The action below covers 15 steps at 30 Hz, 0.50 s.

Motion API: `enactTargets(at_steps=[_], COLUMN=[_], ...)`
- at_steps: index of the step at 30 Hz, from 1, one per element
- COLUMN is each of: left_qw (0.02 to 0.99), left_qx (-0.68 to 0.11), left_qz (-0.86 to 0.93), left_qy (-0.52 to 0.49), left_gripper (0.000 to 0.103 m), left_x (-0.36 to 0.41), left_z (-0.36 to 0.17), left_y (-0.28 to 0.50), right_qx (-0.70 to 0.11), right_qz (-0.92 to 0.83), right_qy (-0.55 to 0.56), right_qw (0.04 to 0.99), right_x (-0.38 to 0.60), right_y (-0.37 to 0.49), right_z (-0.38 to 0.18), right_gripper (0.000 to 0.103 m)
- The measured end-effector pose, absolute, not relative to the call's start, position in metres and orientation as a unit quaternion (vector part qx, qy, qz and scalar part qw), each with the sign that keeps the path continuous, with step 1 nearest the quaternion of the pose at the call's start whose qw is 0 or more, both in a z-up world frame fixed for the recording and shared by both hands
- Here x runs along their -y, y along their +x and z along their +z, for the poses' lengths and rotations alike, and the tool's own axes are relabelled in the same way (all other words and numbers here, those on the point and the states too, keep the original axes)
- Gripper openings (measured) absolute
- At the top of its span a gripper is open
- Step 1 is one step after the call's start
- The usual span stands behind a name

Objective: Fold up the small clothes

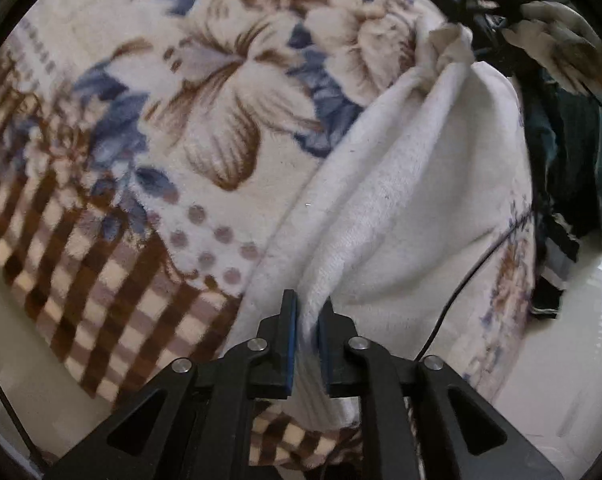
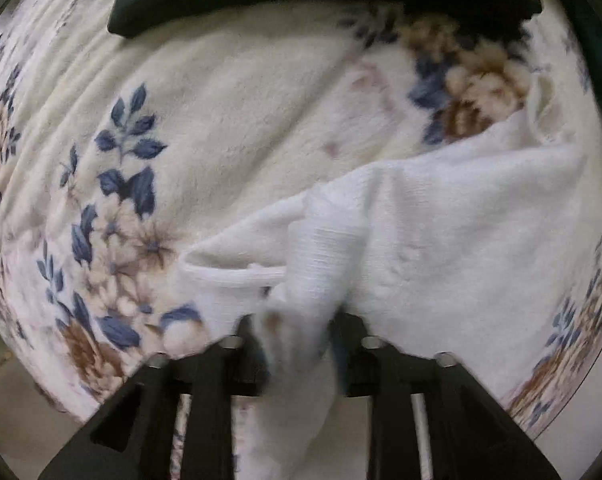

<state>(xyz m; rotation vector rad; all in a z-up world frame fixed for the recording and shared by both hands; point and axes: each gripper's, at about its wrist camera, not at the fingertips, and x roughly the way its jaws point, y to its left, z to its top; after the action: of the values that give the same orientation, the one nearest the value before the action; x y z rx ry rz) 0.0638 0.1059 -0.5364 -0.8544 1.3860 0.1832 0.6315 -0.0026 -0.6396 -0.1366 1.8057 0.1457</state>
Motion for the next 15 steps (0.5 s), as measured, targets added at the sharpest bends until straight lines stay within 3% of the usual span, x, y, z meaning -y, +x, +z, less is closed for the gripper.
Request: enactTargets(at_steps=[2,9,15], left_qw=[0.675,0.672,0.671], left_qx=[-0.622,-0.643,-0.683], left_qz=[0.078,0.022,-0.012], left_qy=[-0.389,-0.367,-0.288], left_gripper=[0.019,0.029,0.030], left_x=[-0.118,-0.129,-0.097], left_z=[-0.537,-0.533,-0.541], left_y=[0.062,0.070,0.087], right_qx=[-0.783,-0.751,-0.818], right_qz=[0.111,0.147,0.009], right_qy=[-0.015,0.051,0.182], right_qw=[0.612,0.641,0.545], right_x=[0.002,0.117,0.275], right_y=[0.627,0.519,0.346], right_z=[-0.623,-0.538,-0.600], right_gripper=[0.064,0.064,0.064])
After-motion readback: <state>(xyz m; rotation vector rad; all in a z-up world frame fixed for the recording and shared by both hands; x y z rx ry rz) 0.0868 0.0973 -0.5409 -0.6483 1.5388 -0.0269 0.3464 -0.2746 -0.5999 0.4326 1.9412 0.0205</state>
